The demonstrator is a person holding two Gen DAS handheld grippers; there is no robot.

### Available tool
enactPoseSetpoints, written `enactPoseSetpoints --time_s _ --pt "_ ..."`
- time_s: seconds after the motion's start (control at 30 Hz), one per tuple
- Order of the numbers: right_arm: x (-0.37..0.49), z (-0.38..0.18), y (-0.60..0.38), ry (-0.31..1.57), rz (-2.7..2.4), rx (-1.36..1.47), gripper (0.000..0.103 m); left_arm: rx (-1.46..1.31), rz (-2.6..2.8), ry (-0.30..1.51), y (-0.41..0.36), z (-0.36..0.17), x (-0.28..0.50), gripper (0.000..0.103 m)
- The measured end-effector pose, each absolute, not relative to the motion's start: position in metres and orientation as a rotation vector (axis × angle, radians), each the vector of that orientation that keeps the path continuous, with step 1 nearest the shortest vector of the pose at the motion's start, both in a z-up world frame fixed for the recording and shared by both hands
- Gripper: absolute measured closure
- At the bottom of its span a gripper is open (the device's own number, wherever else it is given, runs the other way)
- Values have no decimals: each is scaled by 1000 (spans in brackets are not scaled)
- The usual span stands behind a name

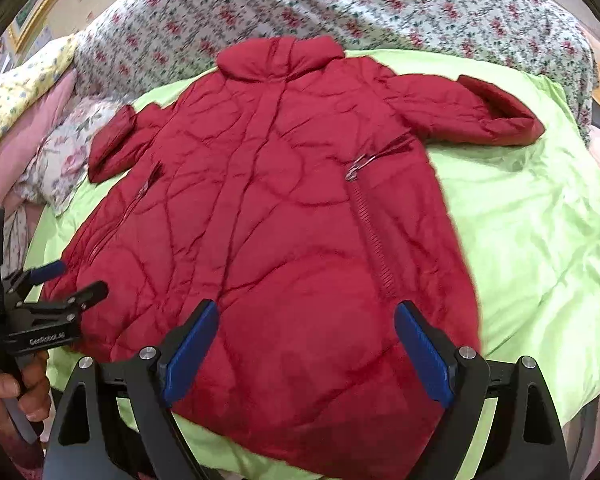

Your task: Fold large clothes

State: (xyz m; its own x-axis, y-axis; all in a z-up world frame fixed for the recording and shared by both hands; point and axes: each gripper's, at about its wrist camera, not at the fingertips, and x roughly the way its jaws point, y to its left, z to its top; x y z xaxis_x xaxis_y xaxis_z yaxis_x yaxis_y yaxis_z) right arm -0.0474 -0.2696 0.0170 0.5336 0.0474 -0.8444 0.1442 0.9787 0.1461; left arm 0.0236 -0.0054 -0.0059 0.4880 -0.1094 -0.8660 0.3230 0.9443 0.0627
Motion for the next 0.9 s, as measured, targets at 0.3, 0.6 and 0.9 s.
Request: enactPoseSetpoints --time_s 0.3,0.6,0.9 --pt "-24 36 -328 930 -168 216 12 170 -250 1020 1 2 60 1" --pt "18 49 -415 826 -297 271 14 141 -247 1007 0 11 94 1" --pt "82 46 -501 799 -445 269 23 168 -233 976 -11 10 115 1"
